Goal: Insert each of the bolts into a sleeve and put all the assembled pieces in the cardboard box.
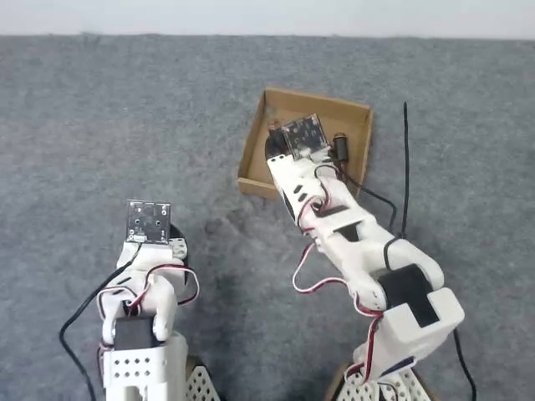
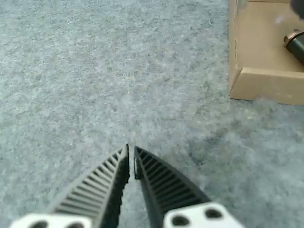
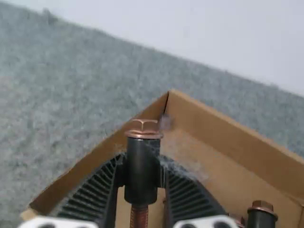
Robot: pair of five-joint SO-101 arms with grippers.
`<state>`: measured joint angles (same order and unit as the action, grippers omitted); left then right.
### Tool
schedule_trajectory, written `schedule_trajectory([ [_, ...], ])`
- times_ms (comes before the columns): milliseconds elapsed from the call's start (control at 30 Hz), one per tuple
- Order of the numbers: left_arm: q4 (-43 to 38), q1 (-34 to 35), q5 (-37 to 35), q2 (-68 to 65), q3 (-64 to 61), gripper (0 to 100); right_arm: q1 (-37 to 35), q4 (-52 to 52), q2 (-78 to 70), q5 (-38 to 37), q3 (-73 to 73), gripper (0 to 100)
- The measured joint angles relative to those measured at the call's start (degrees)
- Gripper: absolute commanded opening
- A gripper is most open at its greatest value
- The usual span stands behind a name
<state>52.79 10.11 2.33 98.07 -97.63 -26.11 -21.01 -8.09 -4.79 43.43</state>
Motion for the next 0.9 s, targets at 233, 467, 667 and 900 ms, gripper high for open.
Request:
schedule_trajectory([
  [233, 0.0, 0.0, 0.0, 0.0, 0.0, 1, 0.1, 15.7, 0.0, 0.0, -7.9, 0.7],
  [467, 0.0, 0.0, 0.0, 0.0, 0.0, 1, 0.4, 17.8, -8.3, 0.0, -15.8, 0.7],
  [667, 0.0, 0.0, 0.0, 0.0, 0.0, 1, 1.5, 18.0, -13.7, 0.0, -19.3, 0.9],
  [900, 0.0, 0.0, 0.0, 0.0, 0.0, 1, 1.4, 32.4, -13.6, 0.0, -23.9, 1.1],
])
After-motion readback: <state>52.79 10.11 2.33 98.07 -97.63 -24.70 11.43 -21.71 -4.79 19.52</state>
